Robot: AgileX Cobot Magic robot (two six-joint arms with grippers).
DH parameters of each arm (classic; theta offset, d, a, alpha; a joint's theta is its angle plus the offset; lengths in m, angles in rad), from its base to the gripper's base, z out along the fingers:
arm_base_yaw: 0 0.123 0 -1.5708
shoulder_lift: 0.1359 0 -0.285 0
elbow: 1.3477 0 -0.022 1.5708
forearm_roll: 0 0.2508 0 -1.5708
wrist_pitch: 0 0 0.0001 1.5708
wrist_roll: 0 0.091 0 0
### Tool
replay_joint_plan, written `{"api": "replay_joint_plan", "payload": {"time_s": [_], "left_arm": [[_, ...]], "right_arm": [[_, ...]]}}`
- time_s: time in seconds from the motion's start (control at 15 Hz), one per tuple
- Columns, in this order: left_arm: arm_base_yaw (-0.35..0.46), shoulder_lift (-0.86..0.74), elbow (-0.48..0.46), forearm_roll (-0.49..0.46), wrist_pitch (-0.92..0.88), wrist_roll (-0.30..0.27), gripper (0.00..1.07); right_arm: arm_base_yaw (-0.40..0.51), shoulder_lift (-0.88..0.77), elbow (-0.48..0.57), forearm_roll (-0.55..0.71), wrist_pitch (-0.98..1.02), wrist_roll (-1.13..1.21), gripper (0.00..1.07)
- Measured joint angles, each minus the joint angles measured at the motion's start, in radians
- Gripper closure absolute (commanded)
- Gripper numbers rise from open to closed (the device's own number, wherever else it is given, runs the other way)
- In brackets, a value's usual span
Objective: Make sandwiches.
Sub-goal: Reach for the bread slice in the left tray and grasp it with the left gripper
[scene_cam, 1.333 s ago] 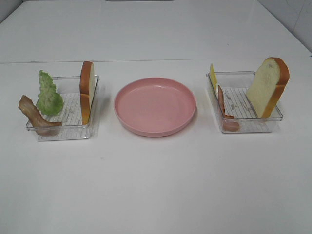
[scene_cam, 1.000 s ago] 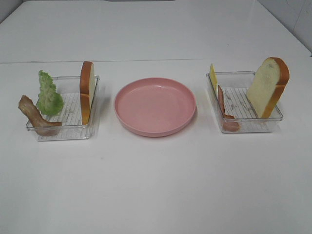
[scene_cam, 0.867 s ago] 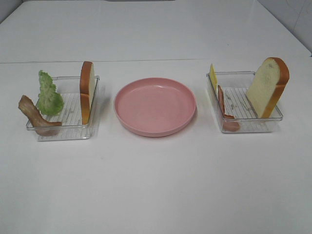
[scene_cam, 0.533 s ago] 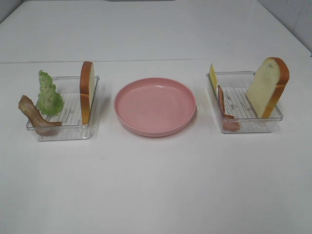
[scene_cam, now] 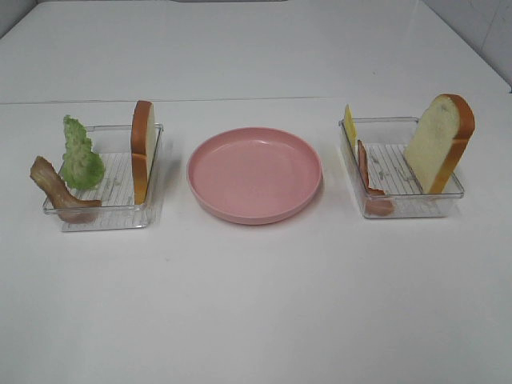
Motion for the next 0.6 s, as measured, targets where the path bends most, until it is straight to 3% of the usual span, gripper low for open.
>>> {"api": "replay_joint_plan", "payload": {"time_s": [0.4, 0.6], "left_arm": [[0.000, 0.025, -0.013, 0.000, -0.023, 0.000, 0.46], [0.000, 0.166, -0.030, -0.051, -0.221, -0.015, 0.46]], "right_arm": [[0.000, 0.000, 0.000, 0.000, 0.000, 0.000, 0.31], [0.000, 0.000, 0.000, 0.000, 0.000, 0.000, 0.31]]}}
